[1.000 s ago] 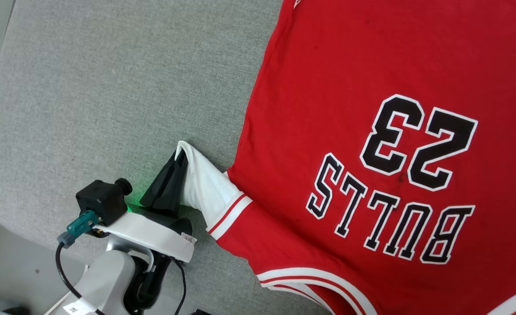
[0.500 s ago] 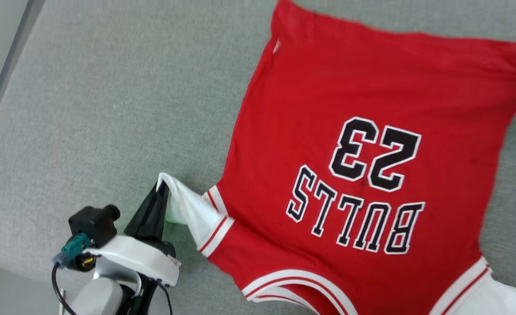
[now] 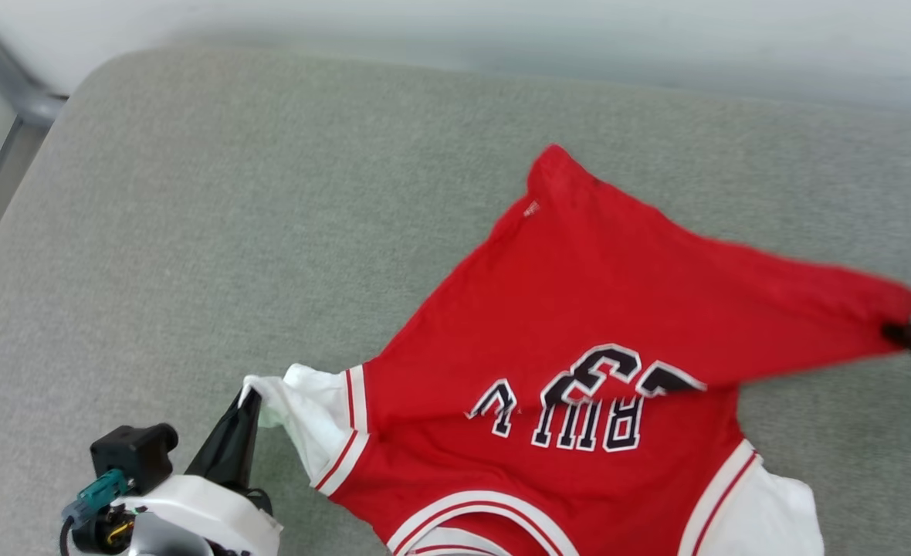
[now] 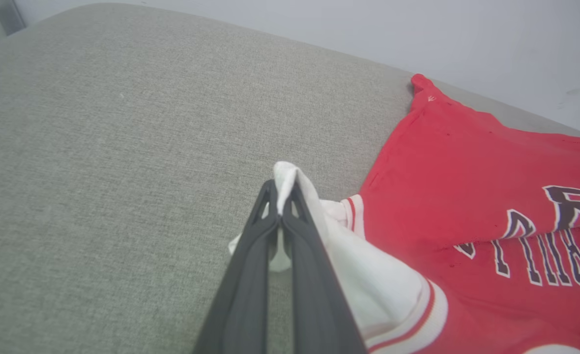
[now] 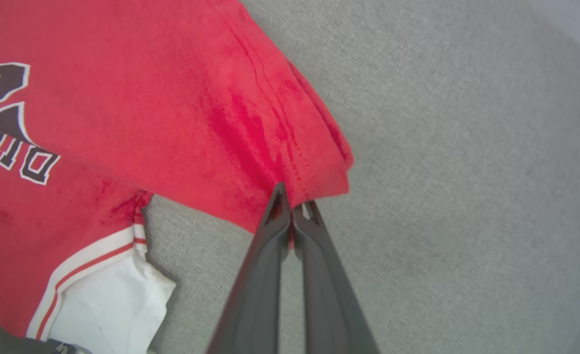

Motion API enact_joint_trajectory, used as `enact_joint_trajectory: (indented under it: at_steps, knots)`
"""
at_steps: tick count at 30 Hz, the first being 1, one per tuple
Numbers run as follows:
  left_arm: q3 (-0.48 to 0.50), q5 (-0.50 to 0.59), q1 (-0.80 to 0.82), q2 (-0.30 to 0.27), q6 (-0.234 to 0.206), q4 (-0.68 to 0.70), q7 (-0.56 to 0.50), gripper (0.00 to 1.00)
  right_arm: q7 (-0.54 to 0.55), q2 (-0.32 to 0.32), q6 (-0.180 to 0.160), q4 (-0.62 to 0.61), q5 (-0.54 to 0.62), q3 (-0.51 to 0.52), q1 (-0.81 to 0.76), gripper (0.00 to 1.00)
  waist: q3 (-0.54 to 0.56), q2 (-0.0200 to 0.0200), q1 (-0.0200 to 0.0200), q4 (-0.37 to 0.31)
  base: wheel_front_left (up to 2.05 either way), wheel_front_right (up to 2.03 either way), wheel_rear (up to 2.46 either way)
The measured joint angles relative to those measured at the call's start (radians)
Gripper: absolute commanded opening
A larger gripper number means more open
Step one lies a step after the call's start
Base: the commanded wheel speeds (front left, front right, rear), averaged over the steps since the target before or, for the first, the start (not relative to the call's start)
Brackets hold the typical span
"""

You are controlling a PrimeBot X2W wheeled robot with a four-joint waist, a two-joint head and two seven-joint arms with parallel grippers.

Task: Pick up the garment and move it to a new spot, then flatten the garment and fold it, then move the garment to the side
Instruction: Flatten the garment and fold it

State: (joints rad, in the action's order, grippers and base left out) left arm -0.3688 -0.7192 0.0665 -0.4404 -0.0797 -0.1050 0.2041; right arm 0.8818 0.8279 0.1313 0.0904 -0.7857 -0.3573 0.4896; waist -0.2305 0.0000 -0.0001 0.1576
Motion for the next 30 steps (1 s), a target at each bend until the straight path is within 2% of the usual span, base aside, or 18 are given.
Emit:
enact_joint_trajectory:
  at_steps: [7, 12, 15, 16, 18, 25, 26, 27, 30]
  knots:
    - [0.018, -0.015, -0.055, -0.022, -0.019, 0.011, -0.003, 0.00, -0.019, 0.036, 0.000, -0.082, -0.034, 0.063, -0.250, 0.00, 0.062, 0.0000, 0.0000, -0.058, 0.00, 0.00, 0.00]
    - [0.023, -0.020, -0.080, -0.031, -0.027, 0.011, -0.003, 0.00, -0.027, 0.025, 0.000, -0.105, -0.041, 0.116, -0.420, 0.00, 0.090, 0.0000, 0.0000, -0.087, 0.00, 0.00, 0.00]
    - [0.023, -0.020, -0.087, -0.035, -0.030, 0.009, -0.002, 0.00, -0.034, 0.004, 0.000, -0.109, -0.038, 0.148, -0.507, 0.00, 0.101, 0.0000, -0.0001, -0.097, 0.00, 0.00, 0.00]
    - [0.023, -0.020, -0.087, -0.036, -0.030, 0.009, 0.001, 0.00, -0.036, -0.024, 0.000, -0.106, -0.025, 0.165, -0.584, 0.00, 0.103, 0.0000, -0.0001, -0.100, 0.00, 0.00, 0.00]
    - [0.023, -0.022, -0.087, -0.036, -0.030, 0.007, 0.001, 0.00, -0.033, -0.044, 0.000, -0.100, -0.015, 0.171, -0.634, 0.00, 0.102, 0.0000, 0.0000, -0.099, 0.00, 0.00, 0.00]
    - [0.024, -0.023, -0.087, -0.039, -0.029, -0.002, 0.006, 0.00, -0.050, -0.113, 0.000, -0.090, 0.011, 0.189, -0.733, 0.00, 0.104, 0.0000, 0.0000, -0.099, 0.00, 0.00, 0.00]
    - [0.024, -0.023, -0.087, -0.040, -0.029, -0.003, 0.006, 0.00, -0.066, -0.123, 0.000, -0.090, 0.013, 0.203, -0.734, 0.20, 0.106, 0.0000, 0.0000, -0.100, 0.00, 0.00, 0.00]
    - [0.025, -0.023, -0.087, -0.041, -0.029, -0.005, 0.008, 0.00, -0.083, -0.135, 0.000, -0.091, 0.013, 0.221, -0.733, 1.00, 0.108, 0.0000, 0.0000, -0.100, 0.00, 0.00, 0.00]
    - [0.025, -0.024, -0.087, -0.042, -0.026, -0.007, 0.010, 0.00, -0.132, -0.168, 0.000, -0.097, 0.015, 0.276, -0.716, 1.00, 0.115, 0.0000, 0.0000, -0.101, 0.00, 0.00, 0.00]
